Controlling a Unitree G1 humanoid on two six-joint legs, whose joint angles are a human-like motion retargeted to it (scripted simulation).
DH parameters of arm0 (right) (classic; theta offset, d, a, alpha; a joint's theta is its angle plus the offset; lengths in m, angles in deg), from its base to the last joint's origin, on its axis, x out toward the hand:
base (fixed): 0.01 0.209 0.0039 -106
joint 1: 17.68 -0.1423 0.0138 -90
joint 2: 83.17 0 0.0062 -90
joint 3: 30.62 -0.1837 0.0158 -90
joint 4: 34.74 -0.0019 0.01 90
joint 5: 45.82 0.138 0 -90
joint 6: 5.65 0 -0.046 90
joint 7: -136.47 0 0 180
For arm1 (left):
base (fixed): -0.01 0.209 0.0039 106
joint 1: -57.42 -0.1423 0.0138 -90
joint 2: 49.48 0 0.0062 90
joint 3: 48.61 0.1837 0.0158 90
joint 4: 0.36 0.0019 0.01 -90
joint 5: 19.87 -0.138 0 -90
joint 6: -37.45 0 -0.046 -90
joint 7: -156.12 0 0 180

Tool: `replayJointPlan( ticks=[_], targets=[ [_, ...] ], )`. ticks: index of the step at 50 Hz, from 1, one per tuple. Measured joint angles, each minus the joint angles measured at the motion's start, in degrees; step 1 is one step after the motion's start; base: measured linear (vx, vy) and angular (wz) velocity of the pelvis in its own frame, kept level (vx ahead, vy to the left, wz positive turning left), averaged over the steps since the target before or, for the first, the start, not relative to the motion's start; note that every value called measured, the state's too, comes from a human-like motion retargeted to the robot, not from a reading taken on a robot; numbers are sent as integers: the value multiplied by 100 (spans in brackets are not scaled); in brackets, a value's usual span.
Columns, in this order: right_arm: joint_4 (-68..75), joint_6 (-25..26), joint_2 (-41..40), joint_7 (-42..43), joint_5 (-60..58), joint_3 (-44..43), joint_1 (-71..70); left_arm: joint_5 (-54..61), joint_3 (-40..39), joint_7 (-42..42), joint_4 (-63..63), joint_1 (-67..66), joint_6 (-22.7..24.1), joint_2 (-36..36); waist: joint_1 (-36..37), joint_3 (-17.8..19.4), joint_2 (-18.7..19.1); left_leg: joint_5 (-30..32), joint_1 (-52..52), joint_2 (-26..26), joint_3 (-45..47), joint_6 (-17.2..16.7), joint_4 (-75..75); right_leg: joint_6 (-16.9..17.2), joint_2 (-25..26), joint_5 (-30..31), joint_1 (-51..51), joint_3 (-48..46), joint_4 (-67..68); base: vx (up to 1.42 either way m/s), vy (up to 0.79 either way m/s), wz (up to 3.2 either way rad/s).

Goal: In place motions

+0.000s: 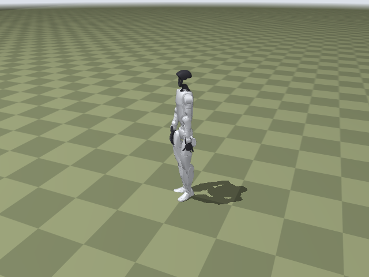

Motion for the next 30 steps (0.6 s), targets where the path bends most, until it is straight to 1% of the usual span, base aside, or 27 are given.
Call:
replayJointPlan(
  ticks=[2, 8, 11, 17, 26, 27, 28, 30],
  targets=[
    [414, 102, 94, 83, -96, -68, -17, -11, -7, 25, -35, 10, 13, 4, -49, -10, 33, 31, -25, 18, -42, 3, 6, -3, 18, -12, 18, -66, -15, 1, -2, 34],
    [1825, 783, 467, 418, -310, -378, 68, -237, 75, 203, -68, -2, 45, -8, -39, -107, 125, 148, -79, 45, -150, 26, -42, -19, 75, -36, 46, -235, -49, 2, 0, 15],
    [2119, 982, 588, 459, -333, -536, 217, -352, 122, 277, -26, -33, 83, -13, -4, -139, 119, 201, -53, 34, -187, 27, -87, -24, 77, -48, 67, -261, -50, 1, 0, 7],
    [1984, 894, 668, 483, -413, -789, 472, -357, 110, 244, 130, -47, 145, -19, -287, -189, 124, 243, 23, -16, -487, -19, -138, -3, 18, -85, 99, -563, -52, 0, -1, 40],
    [1511, 782, 423, 312, -242, -688, 270, -331, 94, 347, 205, 43, 80, -14, -110, -186, 174, 340, -28, 70, -172, 4, -110, -45, 97, -30, 18, -235, -39, 0, -1, -30],
    [1405, 756, 376, 264, -213, -685, 244, -368, 125, 359, 192, 65, 70, -5, -189, -180, 182, 360, -44, 56, -242, 12, -100, -54, 99, -11, 18, -304, -60, -1, -2, 92],
    [1286, 730, 329, 207, -184, -691, 219, -408, 168, 376, 173, 92, 60, 4, -463, -168, 200, 405, -83, 0, -509, 32, -75, -70, 90, 32, 43, -576, -126, -1, -1, 122],
    [1084, 672, 240, 143, -163, -601, 179, -470, 199, 391, 135, 105, 58, 13, -538, -171, 205, 434, -89, -12, -552, 39, -77, -79, 97, 31, 46, -604, -136, -1, -1, 10]
  ],
)
